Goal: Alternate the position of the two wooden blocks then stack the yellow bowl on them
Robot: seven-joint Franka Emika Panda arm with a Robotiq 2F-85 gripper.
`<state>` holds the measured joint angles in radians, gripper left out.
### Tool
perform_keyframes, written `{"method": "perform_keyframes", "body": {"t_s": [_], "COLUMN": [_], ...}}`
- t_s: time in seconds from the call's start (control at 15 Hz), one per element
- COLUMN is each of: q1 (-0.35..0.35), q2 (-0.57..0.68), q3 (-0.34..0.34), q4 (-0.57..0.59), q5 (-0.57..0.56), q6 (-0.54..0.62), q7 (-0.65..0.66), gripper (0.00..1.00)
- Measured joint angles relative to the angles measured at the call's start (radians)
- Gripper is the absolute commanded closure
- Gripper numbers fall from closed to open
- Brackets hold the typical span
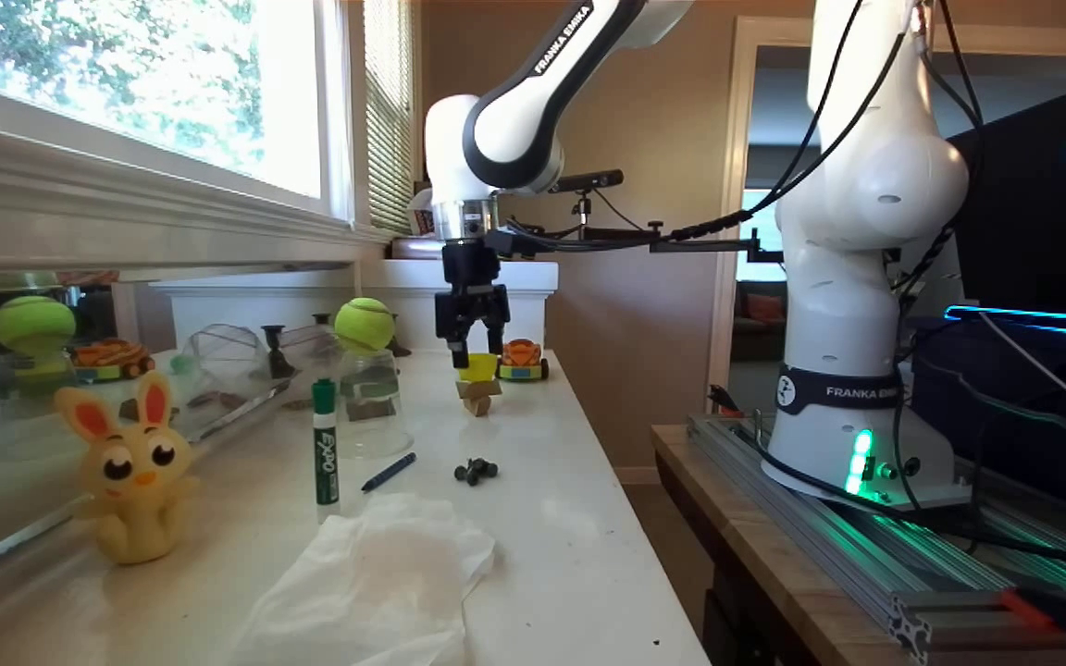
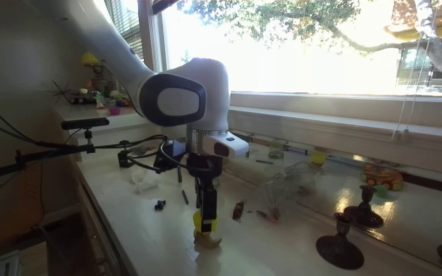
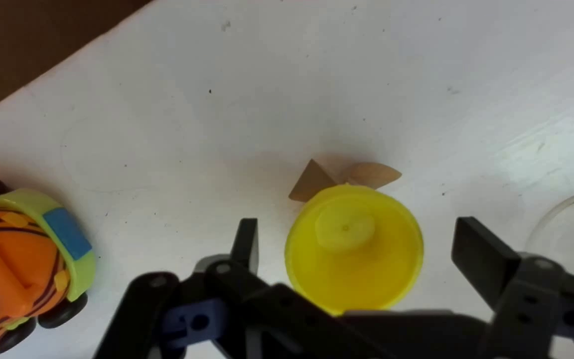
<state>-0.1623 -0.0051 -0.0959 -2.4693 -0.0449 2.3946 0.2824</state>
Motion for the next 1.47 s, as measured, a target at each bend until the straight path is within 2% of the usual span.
{"method": "perform_keyframes", "body": {"t_s": [0.2, 0.53, 0.93, 1.2, 1.47], "q1": [0.01, 0.031, 0.036, 0.064, 0.08], "q2": [-0.033, -0.245, -0.417, -0.461, -0.476], "q3": [0.002, 0.053, 0.101, 0.1, 0.1], "q4": [-0.005, -0.067, -0.097, -0.096, -0.095], "q5": [-0.098, -0.19, -0.175, -0.044, -0.018], "q6": [-0.039, -0.158, -0.284, -0.298, -0.298], "q7": [0.04, 0.05, 0.05, 0.045, 0.045], "gripper": [0.0, 0.0, 0.0, 0.0, 0.0]}}
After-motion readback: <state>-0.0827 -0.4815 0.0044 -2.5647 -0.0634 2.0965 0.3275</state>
